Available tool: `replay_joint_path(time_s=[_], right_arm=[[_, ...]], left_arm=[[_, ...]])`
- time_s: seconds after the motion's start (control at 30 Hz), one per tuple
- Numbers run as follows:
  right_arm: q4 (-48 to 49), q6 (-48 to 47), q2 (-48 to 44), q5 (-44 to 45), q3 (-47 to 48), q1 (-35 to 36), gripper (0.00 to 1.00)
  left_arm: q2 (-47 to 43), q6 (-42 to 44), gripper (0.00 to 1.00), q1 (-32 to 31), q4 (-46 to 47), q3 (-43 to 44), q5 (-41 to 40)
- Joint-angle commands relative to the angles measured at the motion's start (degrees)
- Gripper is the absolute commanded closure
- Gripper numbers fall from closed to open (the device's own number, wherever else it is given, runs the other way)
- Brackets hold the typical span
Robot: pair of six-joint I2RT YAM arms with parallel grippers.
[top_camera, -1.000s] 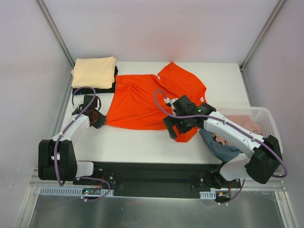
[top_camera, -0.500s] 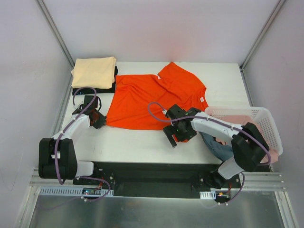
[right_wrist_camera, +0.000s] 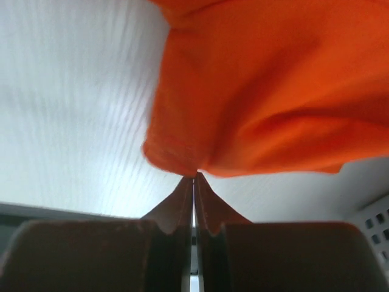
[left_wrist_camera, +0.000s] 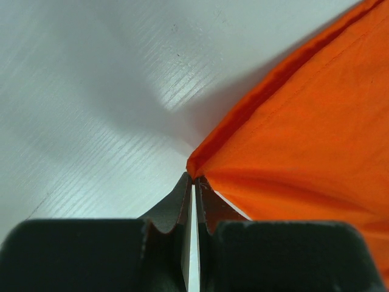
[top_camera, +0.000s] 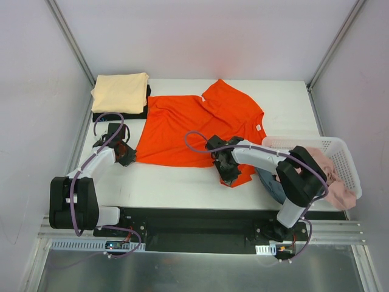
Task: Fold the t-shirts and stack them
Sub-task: Flatten out the tshirt
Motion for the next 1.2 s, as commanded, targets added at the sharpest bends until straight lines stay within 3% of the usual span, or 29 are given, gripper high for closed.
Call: replay_joint_path(time_s=[0.0, 0.2, 0.3, 0.37, 0.4, 0.43, 0.5, 0.67, 0.77, 0.87, 1.17], right_arm=[[-8.74, 6.57, -6.77, -4.57, 4.26, 2.50, 0.97], [-6.32, 8.88, -10.47, -25.74, 5.15, 2.76, 0.96], [-5.78, 6.95, -11.09, -21.91, 5.15, 3.29, 0.95], [-7.44, 3.89, -11.88, -15.87, 6.20, 3.46, 0.80], [-9.88, 2.65, -11.97, -14.52, 6.73, 3.55, 0.41], [-11.39, 2.02, -11.88, -10.68, 7.17, 3.55, 0.25], [-13.41, 2.02, -12.58, -7.40, 6.56, 3.64, 0.18], [-7.65, -2.18, -18.38, -10.55, 1.12, 4.78, 0.17], [-4.03, -5.18, -19.44, -11.08, -2.40, 8.90, 0.19], [-0.25, -8.26, -16.37, -10.29, -3.29, 13.12, 0.21], [3.18, -8.27, -5.12, -7.22, -2.58, 13.84, 0.33]], left_arm=[[-1.06, 1.57, 1.00, 0.46, -1.16, 0.49, -0.25], [-1.85, 2.01, 1.00, 0.38, -1.07, 0.41, -0.52], [-2.20, 2.36, 1.00, 0.47, -1.16, 0.14, -0.61], [-2.90, 2.63, 1.00, 0.38, -1.16, -0.21, -0.69], [-2.99, 2.80, 1.00, 0.38, -1.16, -0.21, -0.69], [-3.08, 3.06, 1.00, 0.46, -1.16, -0.38, -0.69], [-3.52, 3.07, 1.00, 0.47, -1.16, -0.30, -0.61], [-4.14, 2.89, 1.00, 0.47, -1.16, -0.56, -0.61], [-3.96, 2.98, 1.00, 0.47, -1.16, -0.74, -0.78], [-3.70, 2.98, 1.00, 0.46, -1.16, -0.74, -0.70], [-4.40, 2.80, 1.00, 0.38, -1.16, -1.00, -0.52]])
